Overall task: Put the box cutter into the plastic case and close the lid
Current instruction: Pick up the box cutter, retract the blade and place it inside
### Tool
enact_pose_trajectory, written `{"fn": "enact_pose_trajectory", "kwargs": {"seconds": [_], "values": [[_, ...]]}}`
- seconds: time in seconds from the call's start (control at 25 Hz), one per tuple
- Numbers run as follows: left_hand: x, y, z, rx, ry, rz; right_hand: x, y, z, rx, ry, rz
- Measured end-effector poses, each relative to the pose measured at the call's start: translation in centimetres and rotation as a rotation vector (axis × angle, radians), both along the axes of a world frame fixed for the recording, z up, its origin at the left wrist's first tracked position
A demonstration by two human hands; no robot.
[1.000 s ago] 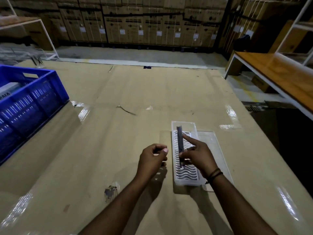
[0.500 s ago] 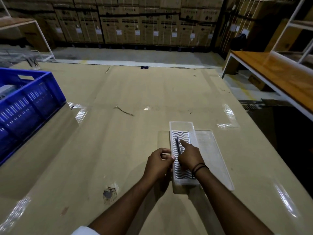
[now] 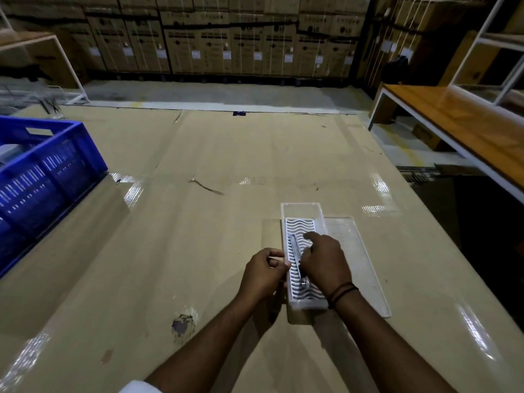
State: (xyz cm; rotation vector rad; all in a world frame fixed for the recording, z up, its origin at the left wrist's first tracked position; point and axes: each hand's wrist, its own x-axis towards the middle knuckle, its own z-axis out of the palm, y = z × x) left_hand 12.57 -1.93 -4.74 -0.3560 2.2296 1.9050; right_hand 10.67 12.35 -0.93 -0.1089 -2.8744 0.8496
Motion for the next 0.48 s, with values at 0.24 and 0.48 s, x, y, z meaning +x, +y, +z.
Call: {"fn": "enact_pose_trajectory", "kwargs": {"seconds": [0.24, 0.48], "values": [[-0.1, -0.1, -0.2, 0.051, -0.006, -0.009, -0.9, 7.4, -0.9, 0.002, -0.064, -0.251], [0.0, -0.1, 0.0, 0.084, -0.012, -0.018, -0.8, 9.9, -2.7, 0.156, -0.48, -0.374]]}}
